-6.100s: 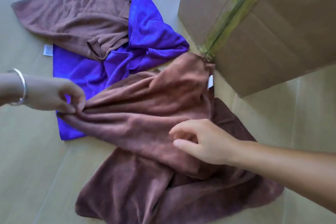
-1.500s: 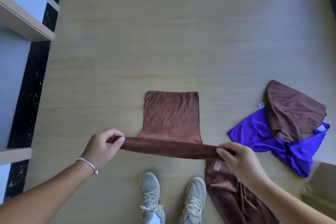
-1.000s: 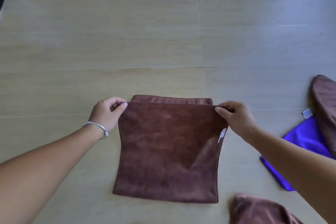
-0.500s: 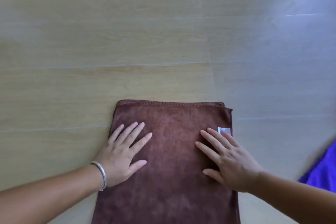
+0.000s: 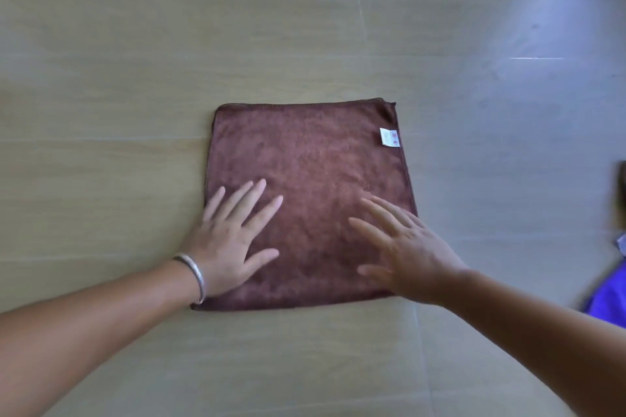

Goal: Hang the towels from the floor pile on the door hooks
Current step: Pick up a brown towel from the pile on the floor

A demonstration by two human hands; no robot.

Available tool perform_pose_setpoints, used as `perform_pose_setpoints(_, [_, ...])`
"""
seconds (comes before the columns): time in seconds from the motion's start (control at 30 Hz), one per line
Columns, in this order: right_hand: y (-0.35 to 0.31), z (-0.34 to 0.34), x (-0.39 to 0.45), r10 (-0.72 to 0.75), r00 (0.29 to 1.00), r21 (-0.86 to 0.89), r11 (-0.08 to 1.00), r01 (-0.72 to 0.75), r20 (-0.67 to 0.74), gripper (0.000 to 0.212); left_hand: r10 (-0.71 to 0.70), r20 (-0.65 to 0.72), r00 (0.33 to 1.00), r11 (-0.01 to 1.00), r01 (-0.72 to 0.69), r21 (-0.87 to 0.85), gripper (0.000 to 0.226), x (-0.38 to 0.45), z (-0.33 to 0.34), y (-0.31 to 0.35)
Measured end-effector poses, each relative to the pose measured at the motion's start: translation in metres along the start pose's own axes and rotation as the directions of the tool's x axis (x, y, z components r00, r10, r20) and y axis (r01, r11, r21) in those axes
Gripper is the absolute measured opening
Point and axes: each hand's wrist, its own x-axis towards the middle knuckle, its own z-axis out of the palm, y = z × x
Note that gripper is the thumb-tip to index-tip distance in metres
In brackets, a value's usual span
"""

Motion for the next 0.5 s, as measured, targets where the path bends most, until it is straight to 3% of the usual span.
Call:
perform_pose_setpoints(0.1, [0.015, 0.024, -0.036, -0.099, 0.993, -0.049, 0.994, 0.102, 0.066, 0.074, 0.200, 0.071, 0.977, 0.978, -0.203, 0.042, 0.079, -0.066, 0.025, 0.011])
perform_pose_setpoints(0.2, [0.034, 0.038, -0.057, -0.272, 0.961, -0.064, 0.960, 0.274, 0.041, 0.061, 0.319, 0.095, 0.943, 0.941, -0.327, 0.083, 0.066, -0.093, 0.033, -0.004])
perform_pose_setpoints(0.37, [0.040, 0.046, -0.058, -0.340, 0.924, -0.057, 0.940, 0.335, -0.176, 0.040, 0.375, -0.066, 0.925, 0.924, -0.378, -0.048, 0.041, -0.088, 0.018, -0.026])
perform_pose_setpoints(0.5, [0.036, 0.049, -0.060, -0.334, 0.931, -0.135, 0.939, 0.316, -0.149, 0.043, 0.406, -0.115, 0.907, 0.912, -0.410, -0.014, 0.043, -0.085, 0.014, -0.023])
